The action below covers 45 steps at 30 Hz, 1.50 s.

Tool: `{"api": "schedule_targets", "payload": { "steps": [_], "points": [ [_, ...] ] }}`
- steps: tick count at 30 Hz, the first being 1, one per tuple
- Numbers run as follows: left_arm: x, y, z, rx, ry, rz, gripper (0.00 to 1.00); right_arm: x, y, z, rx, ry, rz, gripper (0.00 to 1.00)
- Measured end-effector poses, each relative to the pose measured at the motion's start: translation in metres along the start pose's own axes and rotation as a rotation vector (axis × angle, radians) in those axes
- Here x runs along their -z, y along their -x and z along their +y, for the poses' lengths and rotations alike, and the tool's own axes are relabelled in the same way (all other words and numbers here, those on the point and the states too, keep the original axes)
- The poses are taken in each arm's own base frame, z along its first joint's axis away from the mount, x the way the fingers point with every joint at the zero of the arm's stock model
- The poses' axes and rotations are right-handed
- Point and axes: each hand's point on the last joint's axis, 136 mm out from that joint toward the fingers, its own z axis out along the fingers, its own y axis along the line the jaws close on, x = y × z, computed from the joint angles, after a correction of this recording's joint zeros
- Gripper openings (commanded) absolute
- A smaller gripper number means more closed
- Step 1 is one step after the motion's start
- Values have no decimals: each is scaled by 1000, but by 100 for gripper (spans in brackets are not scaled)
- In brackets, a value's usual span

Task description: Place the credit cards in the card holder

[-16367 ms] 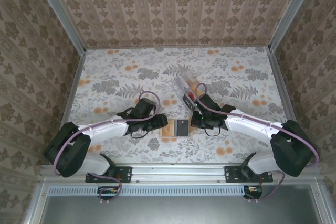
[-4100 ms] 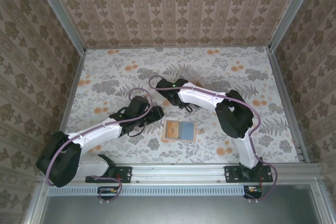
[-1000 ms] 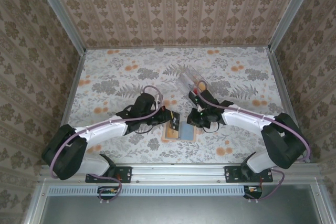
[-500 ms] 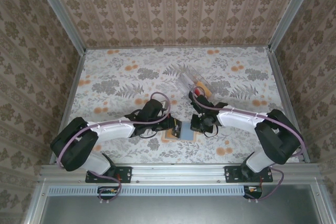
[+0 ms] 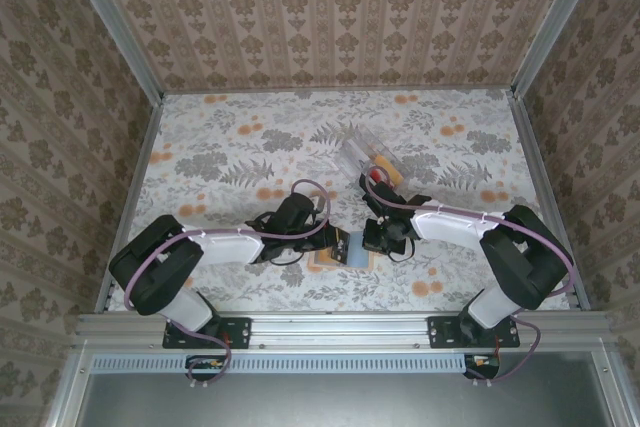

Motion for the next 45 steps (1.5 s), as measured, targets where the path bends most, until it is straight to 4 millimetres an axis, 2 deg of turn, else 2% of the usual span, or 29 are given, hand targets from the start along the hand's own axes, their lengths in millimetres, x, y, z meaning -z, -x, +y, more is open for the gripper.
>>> {"api": "schedule_targets", "payload": {
  "steps": [21, 31, 36, 38, 45],
  "points": [
    [-2, 1, 5, 6, 19, -43, 5, 0, 0, 0, -3, -1, 0, 10],
    [-7, -5, 3, -2, 0, -9, 5, 0, 0, 0, -5, -4, 3, 10],
    [-8, -8, 2, -18, -2, 7, 7, 0, 0, 0, -5, -9, 6, 10],
    [-9, -8, 3, -19, 3, 11, 12, 0, 0, 0, -5, -9, 6, 10],
    [-16, -8, 2, -13, 13, 22, 12, 0, 0, 0, -8, -8, 6, 10]
  ]
}}
